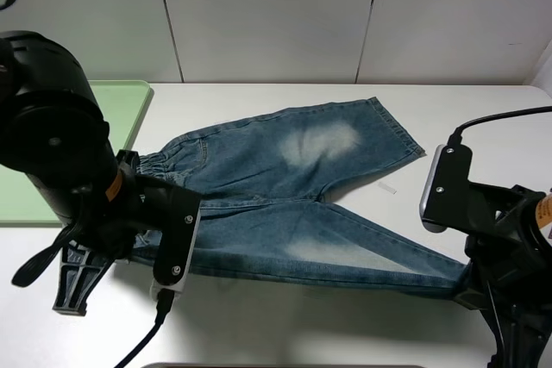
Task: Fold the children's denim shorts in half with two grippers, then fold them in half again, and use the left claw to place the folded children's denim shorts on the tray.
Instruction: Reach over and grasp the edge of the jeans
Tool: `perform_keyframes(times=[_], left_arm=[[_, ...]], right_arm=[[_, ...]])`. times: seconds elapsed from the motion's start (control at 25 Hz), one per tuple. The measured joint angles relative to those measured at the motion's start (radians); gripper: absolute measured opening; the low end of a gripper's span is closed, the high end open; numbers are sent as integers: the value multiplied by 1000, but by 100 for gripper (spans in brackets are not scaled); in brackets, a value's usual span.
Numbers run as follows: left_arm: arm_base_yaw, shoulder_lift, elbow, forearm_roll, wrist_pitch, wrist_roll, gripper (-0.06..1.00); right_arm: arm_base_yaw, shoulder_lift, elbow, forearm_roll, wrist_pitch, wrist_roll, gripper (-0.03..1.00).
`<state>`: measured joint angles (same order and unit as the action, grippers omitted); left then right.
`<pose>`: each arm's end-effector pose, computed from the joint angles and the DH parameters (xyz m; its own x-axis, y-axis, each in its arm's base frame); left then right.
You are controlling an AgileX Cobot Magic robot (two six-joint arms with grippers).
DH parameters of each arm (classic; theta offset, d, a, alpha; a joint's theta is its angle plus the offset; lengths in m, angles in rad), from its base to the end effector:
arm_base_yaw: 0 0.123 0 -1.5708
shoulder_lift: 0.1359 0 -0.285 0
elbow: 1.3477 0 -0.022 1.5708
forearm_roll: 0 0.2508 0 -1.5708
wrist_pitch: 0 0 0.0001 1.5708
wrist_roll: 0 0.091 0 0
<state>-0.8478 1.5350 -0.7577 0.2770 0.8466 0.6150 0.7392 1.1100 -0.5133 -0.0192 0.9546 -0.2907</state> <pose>0.1732 -0.1680 0.1749 0.0621 0.9920 0.1097 0.9802 -0.0814 0.1807 0.1106 0.0989 0.1995 -0.5017 -0.8596 -0.0971 -0.8604 0.5075 -0.0466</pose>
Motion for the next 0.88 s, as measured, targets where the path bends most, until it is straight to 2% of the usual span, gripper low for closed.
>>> perform_keyframes(times=[0.24,0.44,0.64,0.76,0.88], left_arm=[[-54,-65,0,-41,95,-6,4],[-56,-153,0,-37,106,-51,4],[-56,-170,0,-14,107,-61,4],[-56,-170,0,9,87,-103,3],[-56,-170,0,47,64,-148,3]], right_arm=[[0,-61,0,34,60,3,-3],[0,-69,-45,30,120,3,-3],[0,-57,-169,-53,159,3,-3],[-10,-5,-230,-101,191,1,-3],[-45,64,-287,-134,184,-16,-3]])
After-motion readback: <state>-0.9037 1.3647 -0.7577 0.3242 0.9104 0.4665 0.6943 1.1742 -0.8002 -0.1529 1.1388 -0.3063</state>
